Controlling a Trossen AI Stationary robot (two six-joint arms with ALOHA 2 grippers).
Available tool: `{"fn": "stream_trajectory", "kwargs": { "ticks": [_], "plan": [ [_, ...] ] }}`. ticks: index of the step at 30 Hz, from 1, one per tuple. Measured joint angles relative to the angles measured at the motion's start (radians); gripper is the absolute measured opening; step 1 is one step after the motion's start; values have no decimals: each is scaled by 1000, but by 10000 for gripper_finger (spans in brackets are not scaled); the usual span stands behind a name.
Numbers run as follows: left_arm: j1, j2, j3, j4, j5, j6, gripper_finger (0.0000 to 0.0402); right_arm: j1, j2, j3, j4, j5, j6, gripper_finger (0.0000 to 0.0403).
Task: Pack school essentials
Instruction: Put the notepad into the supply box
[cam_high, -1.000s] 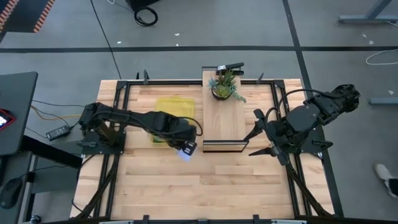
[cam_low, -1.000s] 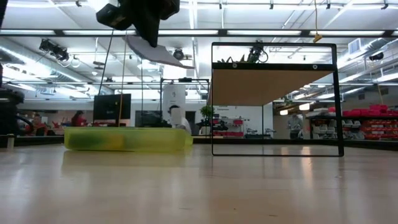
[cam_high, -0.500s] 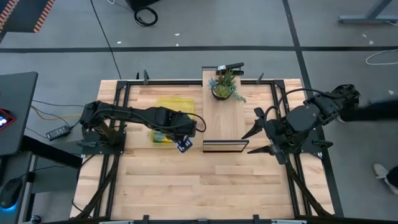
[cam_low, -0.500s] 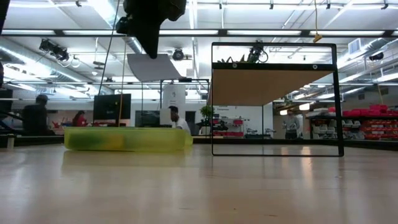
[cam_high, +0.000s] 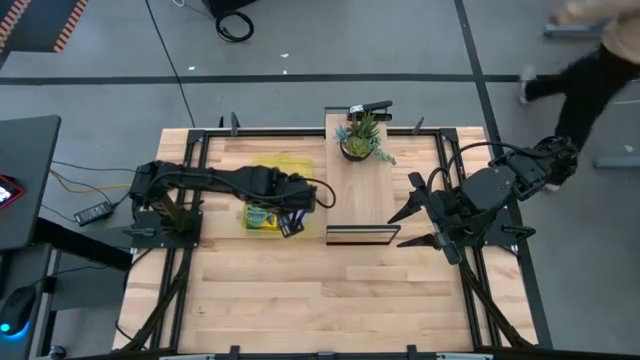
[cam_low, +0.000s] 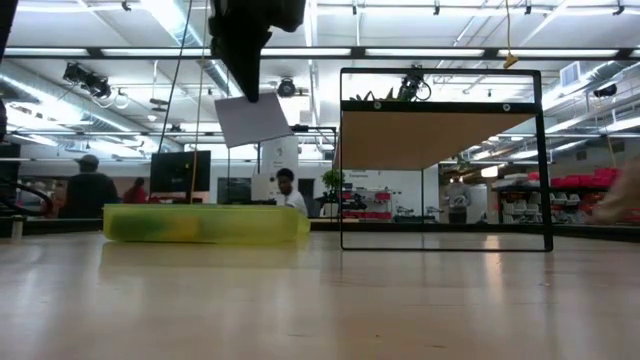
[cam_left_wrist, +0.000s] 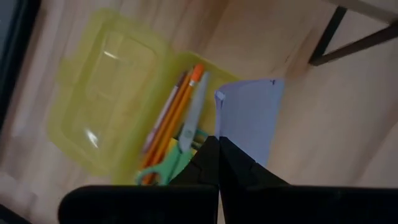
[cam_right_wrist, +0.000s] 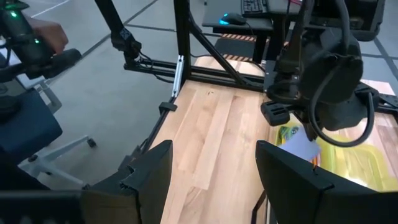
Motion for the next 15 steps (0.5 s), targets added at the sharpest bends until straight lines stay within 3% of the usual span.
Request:
{"fn": "stream_trajectory", "kwargs": {
  "ticks": [15],
  "plan": [
    [31,2,-135,117,-23,139,0,-1,0,0,6,4,-1,237]
  ]
}}
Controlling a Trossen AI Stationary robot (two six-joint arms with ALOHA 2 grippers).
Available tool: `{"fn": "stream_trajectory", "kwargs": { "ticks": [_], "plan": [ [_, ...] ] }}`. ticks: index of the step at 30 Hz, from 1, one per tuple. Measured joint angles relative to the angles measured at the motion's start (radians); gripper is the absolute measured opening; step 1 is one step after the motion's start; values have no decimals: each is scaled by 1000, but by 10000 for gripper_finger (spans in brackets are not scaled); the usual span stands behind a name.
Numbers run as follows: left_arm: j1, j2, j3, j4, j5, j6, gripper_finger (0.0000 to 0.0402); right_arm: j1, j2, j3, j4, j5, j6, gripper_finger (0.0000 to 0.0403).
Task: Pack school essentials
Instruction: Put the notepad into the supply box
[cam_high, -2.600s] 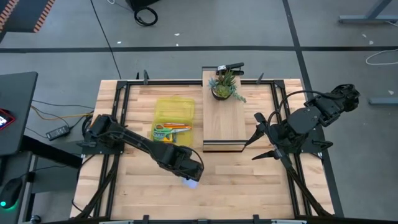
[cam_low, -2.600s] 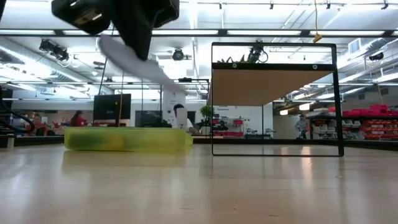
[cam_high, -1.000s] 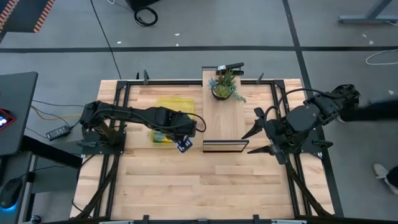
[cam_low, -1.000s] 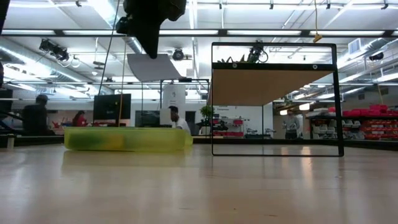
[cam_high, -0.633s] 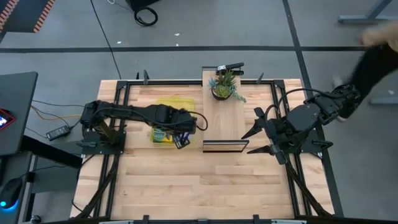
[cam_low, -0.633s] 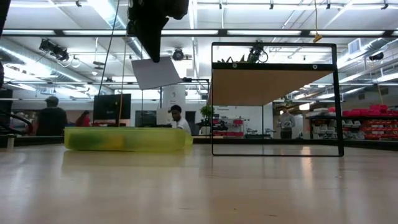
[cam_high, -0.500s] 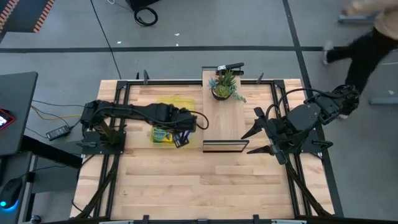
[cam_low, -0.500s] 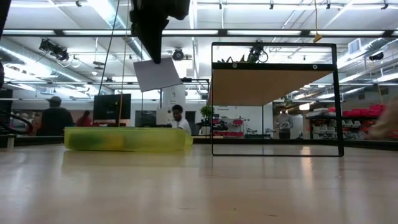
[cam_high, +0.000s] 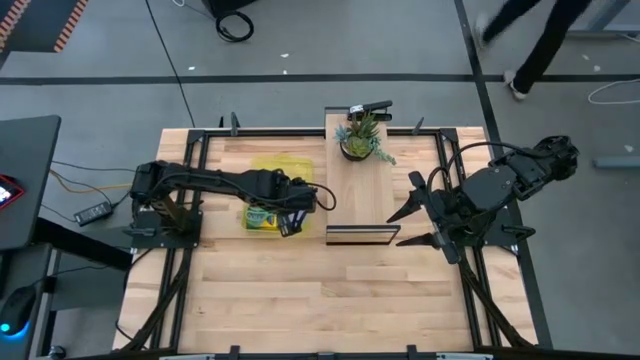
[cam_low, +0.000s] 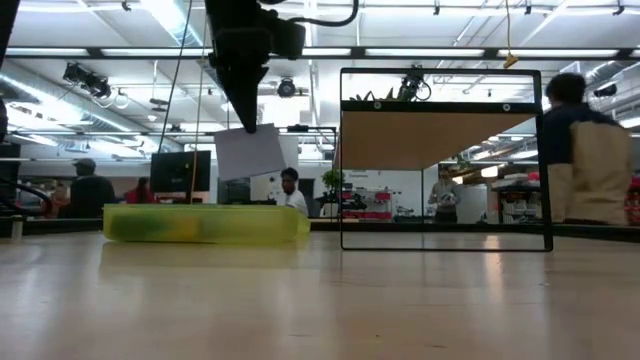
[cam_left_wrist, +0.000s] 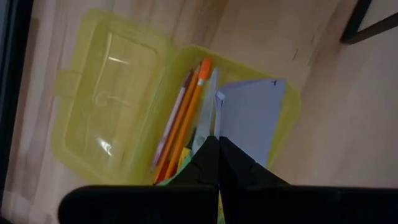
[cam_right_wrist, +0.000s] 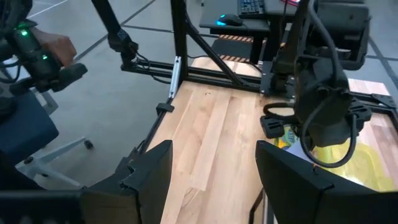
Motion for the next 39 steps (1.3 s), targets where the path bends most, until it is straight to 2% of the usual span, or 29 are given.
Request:
{"fn": "stream_trajectory", "kwargs": {
  "ticks": [9,14,30,39],
  "plan": [
    [24,0,-90,104,7,38,0,-25,0,0,-1,15,0,237],
    [42,0,-107,139,10,107,0,-25,0,0,0,16,0,237],
    [83,55,-111,150,90,238,0,-25,0,0,4,27,11,237],
    [95,95,-110,161,134,253,0,-25,0,0,12,27,11,237]
  ]
}}
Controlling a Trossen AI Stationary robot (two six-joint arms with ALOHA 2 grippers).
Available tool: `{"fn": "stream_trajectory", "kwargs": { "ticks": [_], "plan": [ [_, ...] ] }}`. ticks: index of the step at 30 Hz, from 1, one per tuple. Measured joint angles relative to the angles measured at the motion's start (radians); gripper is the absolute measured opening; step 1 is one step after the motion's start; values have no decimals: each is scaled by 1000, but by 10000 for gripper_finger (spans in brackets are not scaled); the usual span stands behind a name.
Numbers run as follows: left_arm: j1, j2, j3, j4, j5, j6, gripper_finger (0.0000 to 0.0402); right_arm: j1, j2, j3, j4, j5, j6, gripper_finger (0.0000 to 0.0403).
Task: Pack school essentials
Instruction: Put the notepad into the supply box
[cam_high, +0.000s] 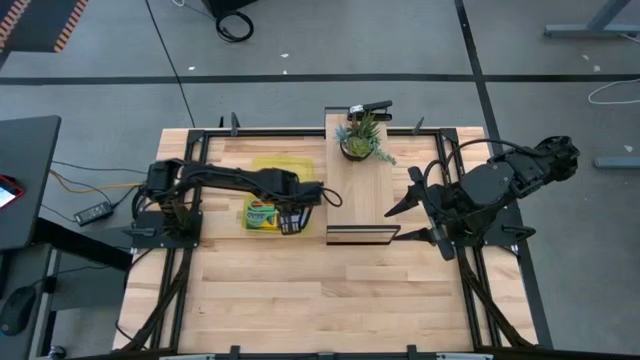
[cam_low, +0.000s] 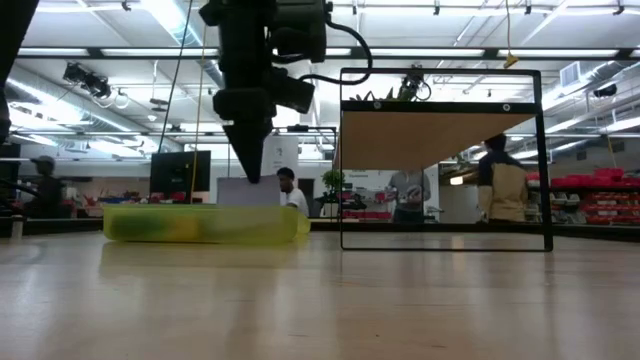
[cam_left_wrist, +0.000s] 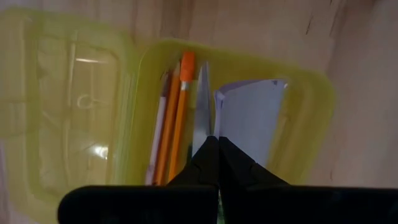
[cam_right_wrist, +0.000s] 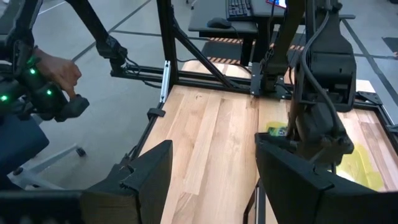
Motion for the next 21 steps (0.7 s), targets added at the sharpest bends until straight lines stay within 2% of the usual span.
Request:
{"fn": "stream_trajectory", "kwargs": {
  "ticks": [21],
  "plan": [
    [-44,74,1,44,1,1,0,0,0,0,9,8,0,237]
  ]
}}
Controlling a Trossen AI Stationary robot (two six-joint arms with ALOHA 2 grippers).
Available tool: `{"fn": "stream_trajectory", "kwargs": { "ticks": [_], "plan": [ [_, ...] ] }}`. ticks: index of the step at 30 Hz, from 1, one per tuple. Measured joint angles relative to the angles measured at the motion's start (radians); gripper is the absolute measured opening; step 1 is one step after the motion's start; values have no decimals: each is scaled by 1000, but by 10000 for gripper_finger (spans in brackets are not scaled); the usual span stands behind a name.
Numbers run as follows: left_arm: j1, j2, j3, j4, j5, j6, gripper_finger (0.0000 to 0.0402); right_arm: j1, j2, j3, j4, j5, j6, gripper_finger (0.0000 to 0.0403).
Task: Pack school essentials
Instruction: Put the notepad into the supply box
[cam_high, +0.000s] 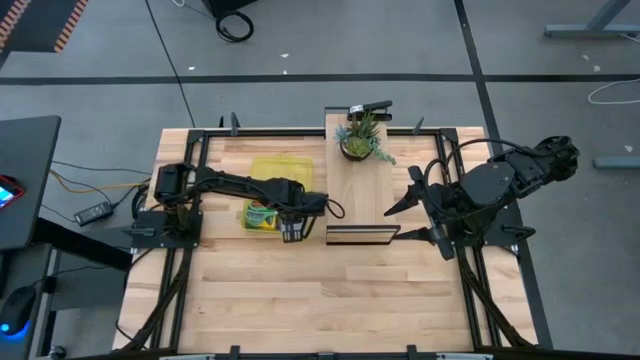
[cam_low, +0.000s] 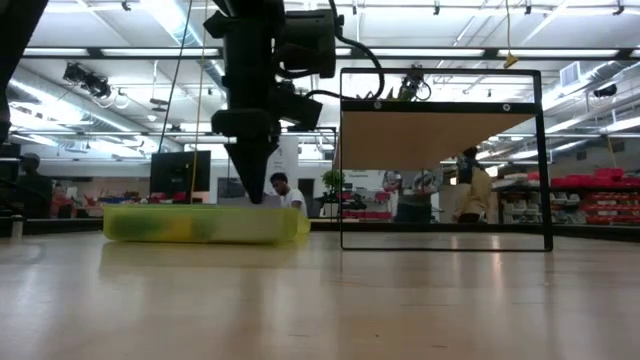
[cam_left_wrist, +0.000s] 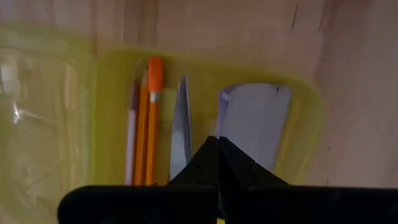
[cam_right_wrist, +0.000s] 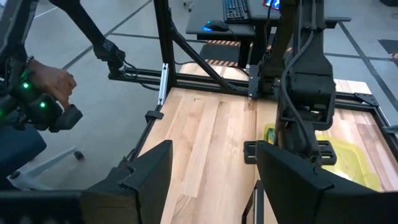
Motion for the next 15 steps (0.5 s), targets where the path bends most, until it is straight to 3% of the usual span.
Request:
{"fn": "stream_trajectory", "kwargs": {
  "ticks": [15],
  "plan": [
    [-23,55,0,37,2,-4,0,0,0,0,2,3,19,237]
  ]
}}
